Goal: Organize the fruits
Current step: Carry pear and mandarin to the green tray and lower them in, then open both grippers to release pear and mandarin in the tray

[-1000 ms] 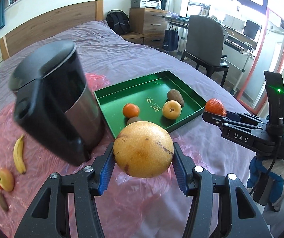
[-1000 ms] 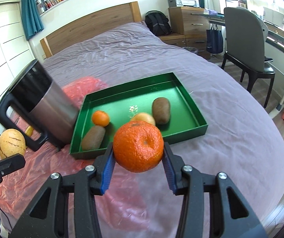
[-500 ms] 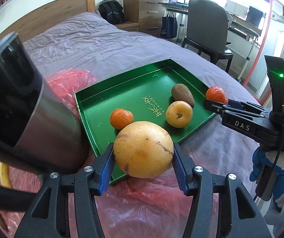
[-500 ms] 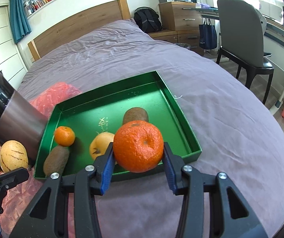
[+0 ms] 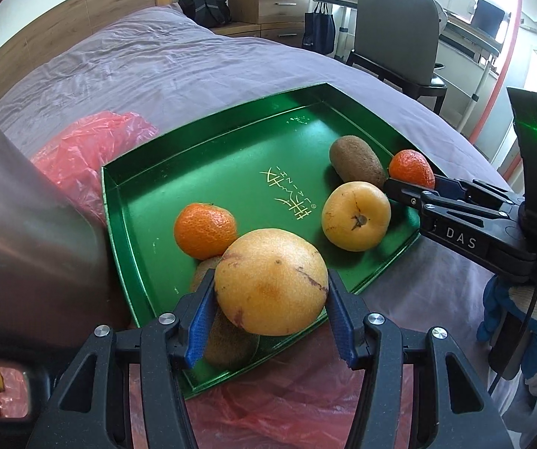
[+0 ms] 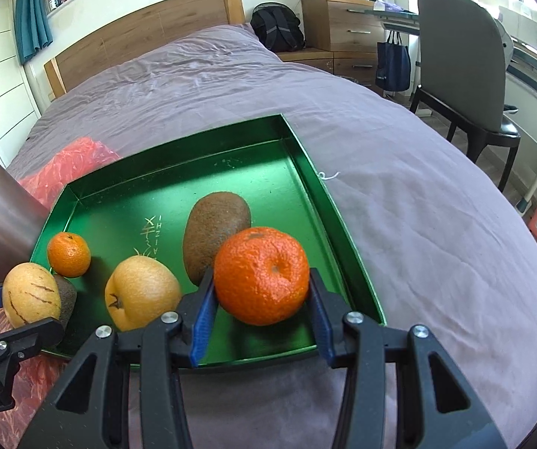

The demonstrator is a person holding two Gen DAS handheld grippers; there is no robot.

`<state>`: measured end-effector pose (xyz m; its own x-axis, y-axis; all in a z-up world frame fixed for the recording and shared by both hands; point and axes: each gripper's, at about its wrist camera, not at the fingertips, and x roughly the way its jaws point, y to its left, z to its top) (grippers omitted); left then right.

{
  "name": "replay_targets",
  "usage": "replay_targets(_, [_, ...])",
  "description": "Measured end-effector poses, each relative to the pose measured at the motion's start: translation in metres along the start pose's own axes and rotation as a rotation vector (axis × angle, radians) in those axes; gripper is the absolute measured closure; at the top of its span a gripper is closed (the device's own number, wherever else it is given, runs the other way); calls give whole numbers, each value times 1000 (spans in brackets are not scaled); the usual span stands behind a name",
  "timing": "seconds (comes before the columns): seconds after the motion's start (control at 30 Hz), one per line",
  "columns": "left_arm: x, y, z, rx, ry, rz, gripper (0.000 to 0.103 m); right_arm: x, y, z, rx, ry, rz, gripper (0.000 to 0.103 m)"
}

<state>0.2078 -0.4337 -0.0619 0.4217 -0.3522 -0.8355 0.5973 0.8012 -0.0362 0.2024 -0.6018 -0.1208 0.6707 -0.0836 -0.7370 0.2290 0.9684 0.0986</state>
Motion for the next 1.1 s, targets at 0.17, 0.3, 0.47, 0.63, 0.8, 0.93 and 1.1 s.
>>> replay_targets(0.17, [4,-7,2,25,-10,10,54,3,4,0,-23,-3,0,91])
replay_targets(0.3, [5,-13,0,55,-16,35,54,3,6,-1,-34,-3,1,91])
replay_targets(0.47, [5,-15,-1,70,-20,63,53,2,9,-3,-42,-4,-5,90])
replay_targets(0.63, [6,-14,-1,65,-19,76,53,0,10,-3,-38,-2,-4,86])
replay_targets(0.8, [6,-9,1,49,-20,83,52,-2,11,-5,-37,-4,-8,76])
replay_targets(0.93, [0,-4,2,37,-34,80,47,-6,12,-6,-35,-8,-6,75])
replay_targets(1.1, [-12,-1,1,33,-56,77,44,-15,14,-6,-31,-18,-2,74])
